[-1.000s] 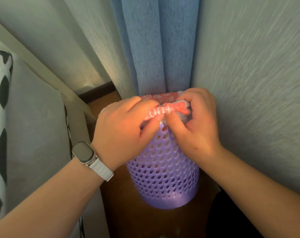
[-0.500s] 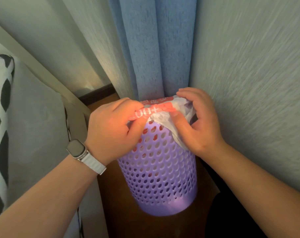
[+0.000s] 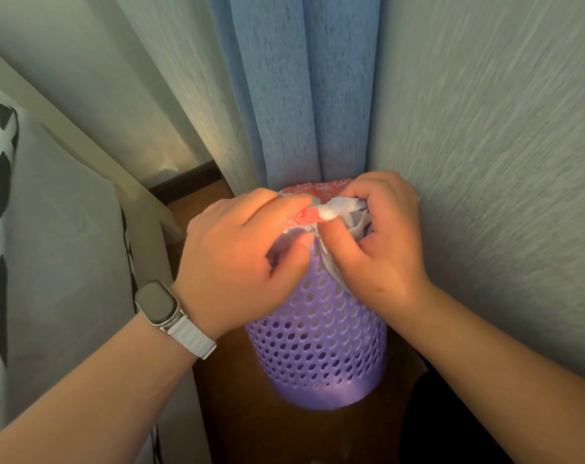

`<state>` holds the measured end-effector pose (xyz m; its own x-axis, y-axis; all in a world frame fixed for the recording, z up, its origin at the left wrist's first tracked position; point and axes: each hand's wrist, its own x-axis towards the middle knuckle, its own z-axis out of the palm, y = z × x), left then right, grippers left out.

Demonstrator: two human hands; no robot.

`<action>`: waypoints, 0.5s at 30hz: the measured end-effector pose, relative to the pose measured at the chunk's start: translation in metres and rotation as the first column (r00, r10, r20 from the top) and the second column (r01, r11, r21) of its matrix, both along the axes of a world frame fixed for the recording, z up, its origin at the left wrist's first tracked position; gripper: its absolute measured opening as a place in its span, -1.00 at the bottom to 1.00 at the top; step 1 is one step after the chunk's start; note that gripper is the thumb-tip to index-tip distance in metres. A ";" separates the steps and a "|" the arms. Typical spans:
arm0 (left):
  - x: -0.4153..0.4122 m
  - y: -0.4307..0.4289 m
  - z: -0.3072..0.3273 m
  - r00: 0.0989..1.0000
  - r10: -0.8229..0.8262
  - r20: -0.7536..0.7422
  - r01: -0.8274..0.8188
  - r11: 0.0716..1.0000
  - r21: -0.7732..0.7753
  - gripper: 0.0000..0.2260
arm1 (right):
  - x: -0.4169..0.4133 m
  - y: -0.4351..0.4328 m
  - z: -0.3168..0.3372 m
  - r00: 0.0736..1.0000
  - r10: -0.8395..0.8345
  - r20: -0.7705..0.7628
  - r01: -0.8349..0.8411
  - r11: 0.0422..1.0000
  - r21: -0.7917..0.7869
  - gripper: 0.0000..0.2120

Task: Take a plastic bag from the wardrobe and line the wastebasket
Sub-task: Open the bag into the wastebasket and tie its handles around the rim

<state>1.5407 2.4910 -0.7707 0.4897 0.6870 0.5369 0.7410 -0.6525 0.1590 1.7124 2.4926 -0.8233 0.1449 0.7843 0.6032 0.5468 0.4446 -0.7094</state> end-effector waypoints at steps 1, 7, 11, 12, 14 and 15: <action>0.001 0.000 0.000 1.000 0.026 -0.003 -0.026 1.000 -0.013 -0.75 | -0.002 -0.001 0.001 1.000 0.001 -0.013 -0.001 1.000 -0.006 -0.83; -0.007 0.005 -0.006 0.997 0.046 -0.067 -0.052 0.995 -0.082 -0.75 | -0.002 0.001 -0.005 0.995 0.102 -0.024 -0.102 0.994 -0.026 -0.72; -0.014 0.011 -0.007 0.998 0.046 -0.047 -0.051 0.995 -0.091 -0.76 | 0.011 0.007 -0.013 0.990 0.138 -0.013 -0.138 0.990 -0.007 -0.63; -0.015 0.012 -0.007 0.998 0.047 -0.034 -0.050 0.995 -0.086 -0.76 | 0.013 0.008 -0.014 0.991 0.131 -0.014 -0.131 0.991 -0.005 -0.63; -0.017 0.013 -0.008 0.999 0.036 -0.020 -0.038 0.996 -0.078 -0.75 | 0.015 0.011 -0.015 0.993 0.120 -0.016 -0.120 0.993 -0.012 -0.64; -0.018 0.013 -0.008 0.999 0.028 -0.018 -0.030 0.997 -0.078 -0.74 | 0.015 0.012 -0.015 0.993 0.115 -0.018 -0.116 0.993 -0.019 -0.66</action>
